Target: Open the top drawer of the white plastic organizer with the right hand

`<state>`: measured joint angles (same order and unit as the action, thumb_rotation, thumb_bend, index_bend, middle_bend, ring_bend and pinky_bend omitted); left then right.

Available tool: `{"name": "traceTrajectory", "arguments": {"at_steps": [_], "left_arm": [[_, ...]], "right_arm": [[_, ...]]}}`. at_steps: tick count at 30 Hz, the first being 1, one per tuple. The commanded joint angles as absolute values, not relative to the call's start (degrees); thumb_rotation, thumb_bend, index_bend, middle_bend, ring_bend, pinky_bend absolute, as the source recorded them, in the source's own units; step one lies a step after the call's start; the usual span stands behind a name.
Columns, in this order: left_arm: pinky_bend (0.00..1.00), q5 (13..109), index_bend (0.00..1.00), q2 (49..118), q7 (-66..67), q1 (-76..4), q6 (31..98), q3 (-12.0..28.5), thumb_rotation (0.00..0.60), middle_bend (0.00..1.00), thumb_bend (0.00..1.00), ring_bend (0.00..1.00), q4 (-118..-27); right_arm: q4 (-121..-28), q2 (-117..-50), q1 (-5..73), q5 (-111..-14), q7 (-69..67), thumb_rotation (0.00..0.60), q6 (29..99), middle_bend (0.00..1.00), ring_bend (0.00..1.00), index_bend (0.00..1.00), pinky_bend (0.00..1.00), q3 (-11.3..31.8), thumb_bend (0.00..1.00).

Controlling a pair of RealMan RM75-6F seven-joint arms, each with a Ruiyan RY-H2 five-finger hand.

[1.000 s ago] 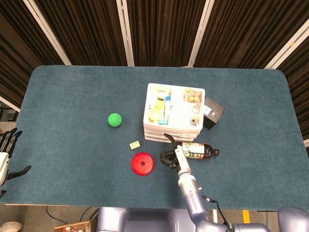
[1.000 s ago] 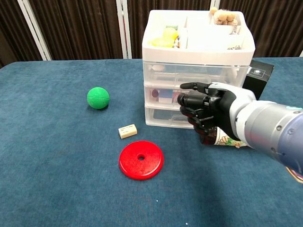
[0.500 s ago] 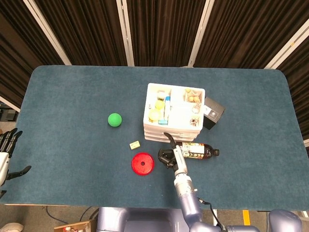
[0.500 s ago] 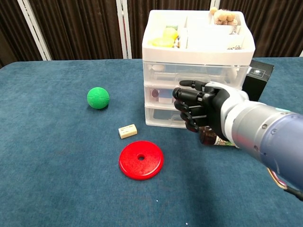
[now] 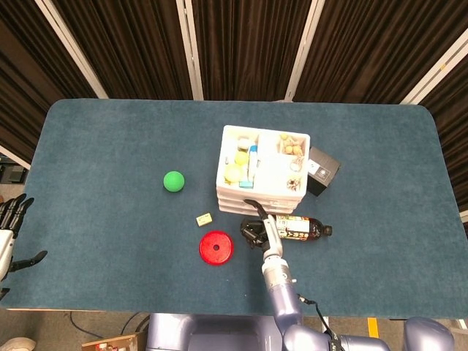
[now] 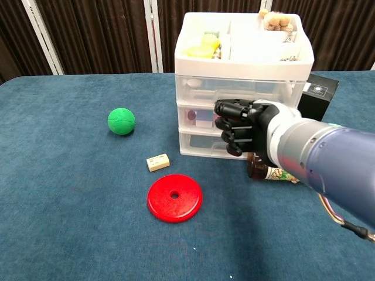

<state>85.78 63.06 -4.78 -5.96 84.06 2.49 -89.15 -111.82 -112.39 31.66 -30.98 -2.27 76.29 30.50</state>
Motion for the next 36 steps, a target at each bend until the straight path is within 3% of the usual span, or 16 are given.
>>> {"name": "traceTrajectory", "arguments": {"at_steps": [1,36], "left_arm": [[0.06,85.68,0.01,63.02,-4.87,-6.00,83.92,2.50,0.600,0.00,0.03,0.00,-89.17],[0.05,85.39,0.01,63.21,-4.23,-6.11,83.85,2.62,0.600,0.00,0.03,0.00,-89.24]], "right_arm": [[-111.60,-112.92,32.03,-30.50,-2.12,0.600,76.14,0.88,0.83,0.13,0.89,31.16,0.70],[-118.79,-111.11,28.50,-32.37,-3.03,0.600,73.30,0.88,0.83,0.20,0.89,25.33,0.71]]}}
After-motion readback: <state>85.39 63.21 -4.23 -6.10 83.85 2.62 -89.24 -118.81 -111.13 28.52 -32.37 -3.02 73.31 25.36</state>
